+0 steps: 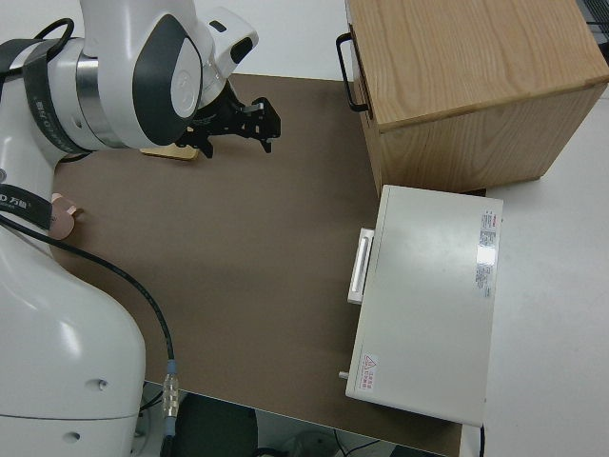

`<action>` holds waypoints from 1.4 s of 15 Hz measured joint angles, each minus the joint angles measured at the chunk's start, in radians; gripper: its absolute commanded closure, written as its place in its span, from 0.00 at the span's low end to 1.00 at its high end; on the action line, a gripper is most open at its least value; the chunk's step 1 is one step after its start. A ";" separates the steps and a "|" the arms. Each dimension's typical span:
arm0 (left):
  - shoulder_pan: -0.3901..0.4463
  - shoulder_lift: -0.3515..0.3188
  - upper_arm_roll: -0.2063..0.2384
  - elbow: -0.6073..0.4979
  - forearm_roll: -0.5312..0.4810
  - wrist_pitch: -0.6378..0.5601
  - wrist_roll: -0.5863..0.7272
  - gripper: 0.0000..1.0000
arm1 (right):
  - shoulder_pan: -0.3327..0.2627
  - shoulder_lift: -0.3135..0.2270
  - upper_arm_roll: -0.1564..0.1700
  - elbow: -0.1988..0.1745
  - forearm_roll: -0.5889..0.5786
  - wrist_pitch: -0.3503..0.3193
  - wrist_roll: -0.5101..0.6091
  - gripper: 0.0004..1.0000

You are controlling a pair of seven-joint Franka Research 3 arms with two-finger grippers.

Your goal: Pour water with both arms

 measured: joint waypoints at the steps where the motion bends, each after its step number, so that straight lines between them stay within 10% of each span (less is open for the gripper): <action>1: 0.004 0.002 0.000 0.002 0.000 -0.003 0.000 1.00 | 0.000 0.000 0.000 0.000 0.000 0.000 0.000 0.01; 21: 0.028 0.027 -0.004 0.077 0.015 -0.083 -0.111 1.00 | 0.000 0.000 0.000 0.000 0.000 0.000 0.000 0.01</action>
